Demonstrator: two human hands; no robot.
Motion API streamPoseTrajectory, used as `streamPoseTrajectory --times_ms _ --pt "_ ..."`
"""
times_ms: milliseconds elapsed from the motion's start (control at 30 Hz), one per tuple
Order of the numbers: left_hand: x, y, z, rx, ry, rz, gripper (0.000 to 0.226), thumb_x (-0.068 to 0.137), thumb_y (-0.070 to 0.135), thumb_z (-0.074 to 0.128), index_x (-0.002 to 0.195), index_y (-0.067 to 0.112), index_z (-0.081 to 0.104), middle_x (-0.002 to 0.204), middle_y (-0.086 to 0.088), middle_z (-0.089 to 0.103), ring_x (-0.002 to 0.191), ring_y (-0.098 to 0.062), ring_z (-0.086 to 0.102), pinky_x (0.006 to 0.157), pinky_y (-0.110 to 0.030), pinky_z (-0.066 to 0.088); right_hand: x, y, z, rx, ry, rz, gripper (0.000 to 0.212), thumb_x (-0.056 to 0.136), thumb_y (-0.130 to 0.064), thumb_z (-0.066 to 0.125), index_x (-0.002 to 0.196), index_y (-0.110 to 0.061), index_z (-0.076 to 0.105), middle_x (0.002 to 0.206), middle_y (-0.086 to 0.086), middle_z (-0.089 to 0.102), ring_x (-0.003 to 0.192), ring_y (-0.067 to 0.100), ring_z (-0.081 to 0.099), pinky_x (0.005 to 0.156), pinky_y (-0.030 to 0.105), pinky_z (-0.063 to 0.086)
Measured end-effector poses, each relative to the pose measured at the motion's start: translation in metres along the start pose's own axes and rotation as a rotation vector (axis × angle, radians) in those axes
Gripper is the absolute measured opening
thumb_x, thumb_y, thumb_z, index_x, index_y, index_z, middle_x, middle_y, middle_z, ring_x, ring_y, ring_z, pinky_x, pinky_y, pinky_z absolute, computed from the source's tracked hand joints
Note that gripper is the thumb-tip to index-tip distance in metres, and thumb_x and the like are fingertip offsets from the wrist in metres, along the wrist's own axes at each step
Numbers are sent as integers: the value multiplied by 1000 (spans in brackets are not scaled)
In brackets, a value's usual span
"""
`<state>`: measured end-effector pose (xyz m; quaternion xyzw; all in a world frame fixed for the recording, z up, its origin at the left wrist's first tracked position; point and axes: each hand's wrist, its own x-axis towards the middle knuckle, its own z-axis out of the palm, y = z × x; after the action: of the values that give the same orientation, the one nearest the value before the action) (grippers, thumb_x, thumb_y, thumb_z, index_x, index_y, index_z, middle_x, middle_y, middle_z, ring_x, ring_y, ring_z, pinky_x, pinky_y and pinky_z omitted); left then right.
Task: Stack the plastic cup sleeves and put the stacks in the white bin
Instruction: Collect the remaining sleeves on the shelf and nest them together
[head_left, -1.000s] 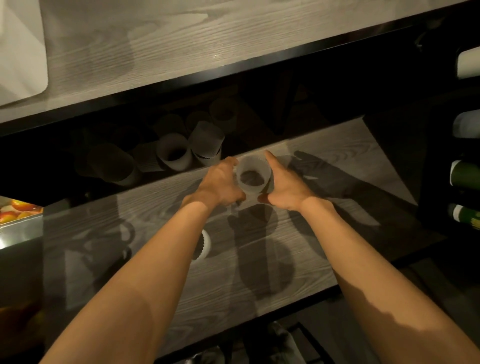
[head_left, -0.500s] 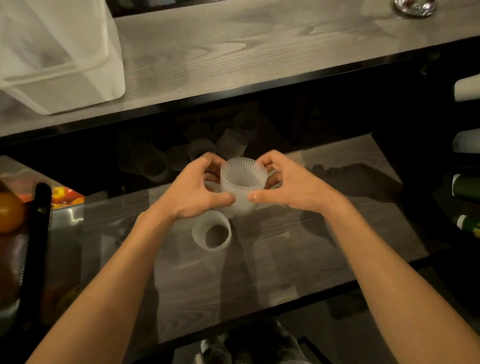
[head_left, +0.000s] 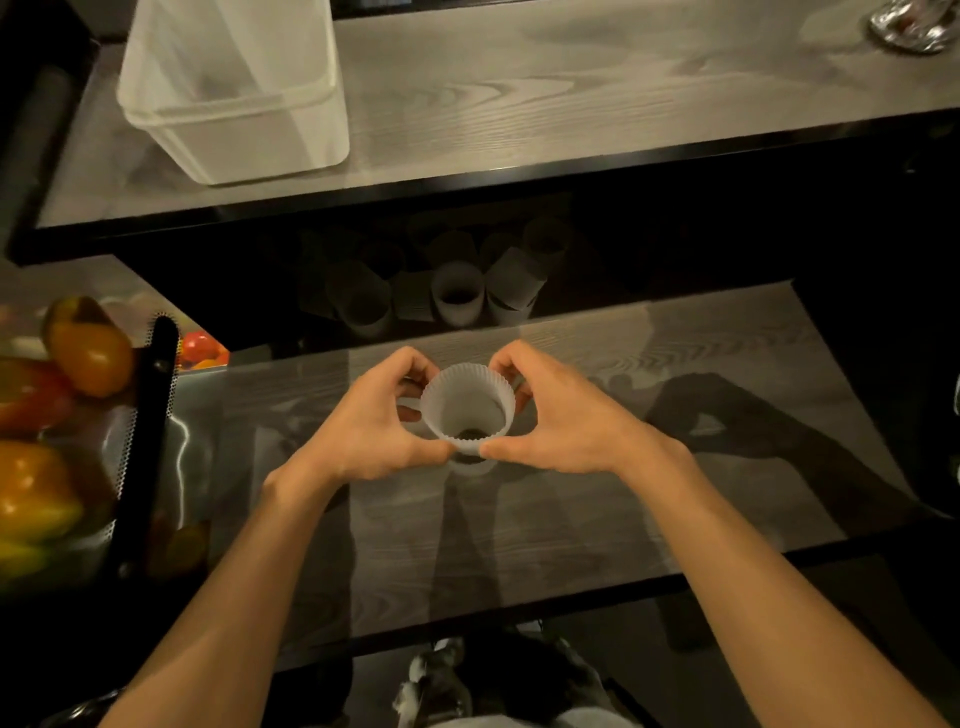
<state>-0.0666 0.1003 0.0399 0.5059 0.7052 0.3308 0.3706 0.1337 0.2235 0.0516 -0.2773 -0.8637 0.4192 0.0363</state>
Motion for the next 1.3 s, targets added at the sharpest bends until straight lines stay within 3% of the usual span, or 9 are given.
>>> streamPoseTrajectory --times_ms 367,467,533,700,833,933,1033,1167,1300 --pt "3 -12 5 171 -80 -118 66 62 36 90 116 34 52 115 17 60 109 -2 58 91 -32 54 8 11 13 -185 -56 39 69 73 -48 83 127 -35 42 124 -13 52 113 11 54 93 38 53" --pt "16 -18 -5 367 -260 -294 69 73 21 82 133 34 49 130 13 55 123 -9 53 100 -32 48 12 22 13 -305 -232 168 106 75 -38 85 155 -35 14 158 1 33 145 27 34 111 46 43" --pt "32 -16 -18 374 -205 -349 64 81 5 69 136 32 50 135 7 56 128 -16 53 102 -35 50 16 32 5 -304 -325 291 122 79 -27 83 158 -37 -8 169 4 10 154 28 18 118 46 36" --pt "91 7 -22 327 -13 -260 51 93 4 56 141 20 52 139 -1 58 130 -19 54 105 -28 43 51 68 -10 102 -51 402 76 91 -22 71 156 -21 31 147 3 49 129 23 54 107 38 47" --pt "136 13 0 357 -52 -262 58 94 12 57 150 16 42 148 -6 49 137 -24 46 109 -32 40 87 85 -8 337 227 479 46 95 -19 65 139 -23 49 128 -4 56 107 13 60 84 26 53" --pt "161 13 11 357 -67 -298 30 94 14 55 124 13 55 113 -4 59 117 -29 57 95 -37 50 107 92 -8 354 295 472 37 97 -14 60 132 -23 53 116 -3 60 90 7 60 68 16 46" --pt "175 14 18 419 -94 -308 6 96 18 54 101 20 52 92 1 53 101 -26 57 85 -39 48 122 98 -3 373 346 475 35 94 -8 60 126 -23 55 122 0 59 95 8 59 76 20 47" --pt "183 17 23 387 -136 -275 14 95 19 55 84 28 50 89 2 55 96 -24 57 77 -34 43 129 104 -1 434 418 429 31 87 -7 64 113 -24 59 112 -3 67 106 13 64 92 32 52" --pt "185 20 23 339 -20 -262 7 98 25 55 95 18 56 89 -1 58 89 -20 57 74 -31 44 129 104 -9 430 479 384 33 84 -18 70 110 -36 62 117 -4 66 110 9 63 98 37 54"
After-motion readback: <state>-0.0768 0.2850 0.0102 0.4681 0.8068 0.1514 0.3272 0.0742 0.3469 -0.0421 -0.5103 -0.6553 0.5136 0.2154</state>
